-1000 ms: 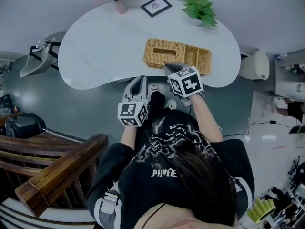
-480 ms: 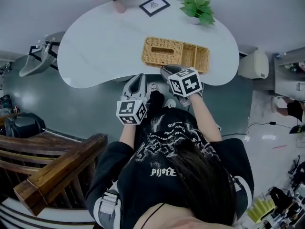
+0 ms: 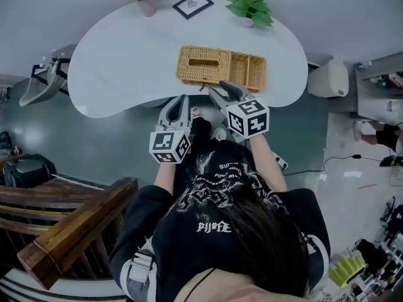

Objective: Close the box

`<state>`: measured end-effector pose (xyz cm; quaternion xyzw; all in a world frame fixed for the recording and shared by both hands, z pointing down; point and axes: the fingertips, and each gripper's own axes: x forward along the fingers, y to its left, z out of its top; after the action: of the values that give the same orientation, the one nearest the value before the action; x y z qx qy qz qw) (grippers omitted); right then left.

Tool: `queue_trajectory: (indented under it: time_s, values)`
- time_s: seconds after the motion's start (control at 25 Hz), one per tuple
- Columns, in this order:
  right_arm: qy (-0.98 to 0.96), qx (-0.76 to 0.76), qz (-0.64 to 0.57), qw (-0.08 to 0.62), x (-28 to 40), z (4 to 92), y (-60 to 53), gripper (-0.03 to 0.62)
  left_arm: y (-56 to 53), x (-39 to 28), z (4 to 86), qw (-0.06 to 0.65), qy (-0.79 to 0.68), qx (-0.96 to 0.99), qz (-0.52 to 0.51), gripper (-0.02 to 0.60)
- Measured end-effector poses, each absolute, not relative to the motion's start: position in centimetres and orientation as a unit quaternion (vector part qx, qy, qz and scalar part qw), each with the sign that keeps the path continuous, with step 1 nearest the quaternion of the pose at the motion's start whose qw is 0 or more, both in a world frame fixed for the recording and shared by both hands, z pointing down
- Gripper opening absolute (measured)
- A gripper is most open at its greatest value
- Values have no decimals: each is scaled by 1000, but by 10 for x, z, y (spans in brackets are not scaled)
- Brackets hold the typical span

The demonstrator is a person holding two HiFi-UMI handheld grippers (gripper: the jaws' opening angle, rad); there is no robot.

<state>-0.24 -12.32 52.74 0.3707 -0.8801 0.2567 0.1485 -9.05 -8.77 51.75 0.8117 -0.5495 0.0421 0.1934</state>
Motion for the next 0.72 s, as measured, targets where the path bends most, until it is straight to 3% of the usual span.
queue_trajectory:
  time_s: [0.08, 0.16, 0.36, 0.72]
  values:
    - [-874, 390, 259, 131, 8, 528, -124, 149, -88, -85, 517, 192, -547, 814, 41, 25]
    - [-868, 407, 264, 105, 18, 528, -123, 31, -88, -78, 517, 191, -542, 817, 40, 25]
    - [-861, 423, 276, 59, 32, 526, -121, 25, -86, -68, 520, 192, -535, 822, 47, 25]
    - [-873, 439, 184, 105, 32, 525, -113, 23, -83, -60, 524, 178, -527, 827, 73, 25]
